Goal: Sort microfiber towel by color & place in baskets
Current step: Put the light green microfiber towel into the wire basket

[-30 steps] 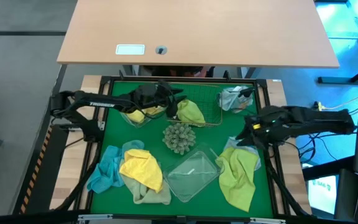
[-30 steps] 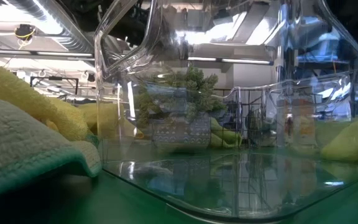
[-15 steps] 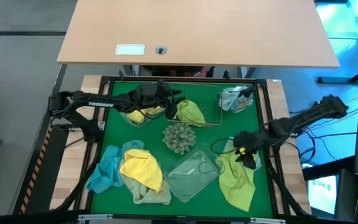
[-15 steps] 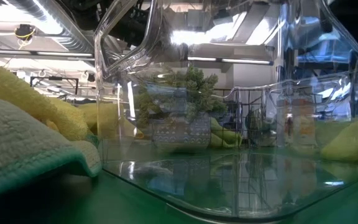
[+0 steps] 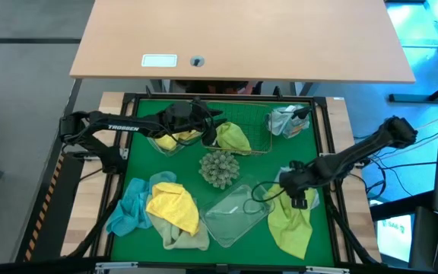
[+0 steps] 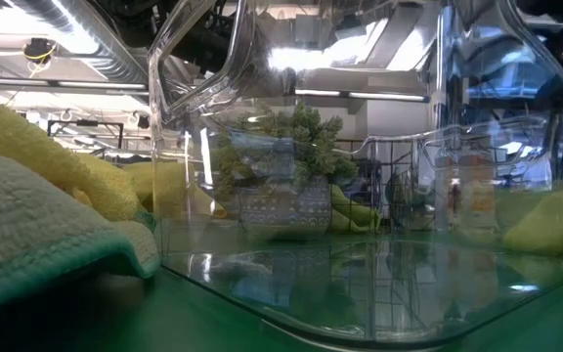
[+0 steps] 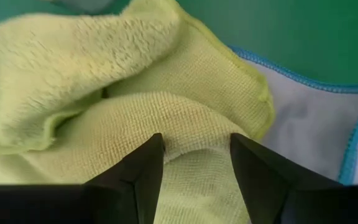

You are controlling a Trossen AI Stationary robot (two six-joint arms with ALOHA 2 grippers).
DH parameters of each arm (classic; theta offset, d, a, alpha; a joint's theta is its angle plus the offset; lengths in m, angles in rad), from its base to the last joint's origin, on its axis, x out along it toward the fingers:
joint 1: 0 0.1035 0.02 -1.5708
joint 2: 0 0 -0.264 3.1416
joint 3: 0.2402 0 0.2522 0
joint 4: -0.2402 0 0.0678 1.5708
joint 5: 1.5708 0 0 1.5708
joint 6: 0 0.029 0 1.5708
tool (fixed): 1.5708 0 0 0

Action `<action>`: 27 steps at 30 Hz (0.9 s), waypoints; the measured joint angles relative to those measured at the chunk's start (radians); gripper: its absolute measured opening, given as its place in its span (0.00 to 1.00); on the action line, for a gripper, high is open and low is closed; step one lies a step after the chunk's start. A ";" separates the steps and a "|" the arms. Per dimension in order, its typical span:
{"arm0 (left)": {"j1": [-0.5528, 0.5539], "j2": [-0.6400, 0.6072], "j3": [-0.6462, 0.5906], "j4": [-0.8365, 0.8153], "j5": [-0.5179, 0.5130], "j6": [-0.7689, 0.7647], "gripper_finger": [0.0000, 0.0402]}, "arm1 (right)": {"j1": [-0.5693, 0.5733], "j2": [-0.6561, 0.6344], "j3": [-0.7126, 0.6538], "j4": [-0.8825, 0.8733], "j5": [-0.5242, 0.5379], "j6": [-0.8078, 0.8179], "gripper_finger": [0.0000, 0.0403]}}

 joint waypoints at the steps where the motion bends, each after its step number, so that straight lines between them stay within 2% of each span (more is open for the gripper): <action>1: 0.000 0.000 0.000 0.000 0.000 0.000 0.42 | 0.000 0.010 0.000 0.000 0.000 -0.007 0.46; 7: 0.000 0.000 0.000 0.000 0.000 0.000 0.42 | 0.000 0.061 0.000 0.000 -0.011 -0.025 0.45; 10: 0.000 0.000 0.000 0.000 0.000 0.000 0.42 | 0.000 0.065 0.000 0.001 -0.011 -0.025 0.40; 19: 0.000 0.000 0.000 0.000 0.000 0.000 0.42 | 0.000 0.061 0.000 0.000 -0.020 -0.026 0.03; 24: -0.001 0.000 0.000 0.000 0.000 -0.003 0.42 | 0.000 0.036 0.033 -0.047 -0.044 -0.026 0.06; 27: -0.003 0.000 0.000 0.000 0.000 -0.004 0.42 | 0.000 0.018 0.094 -0.126 -0.042 -0.026 0.04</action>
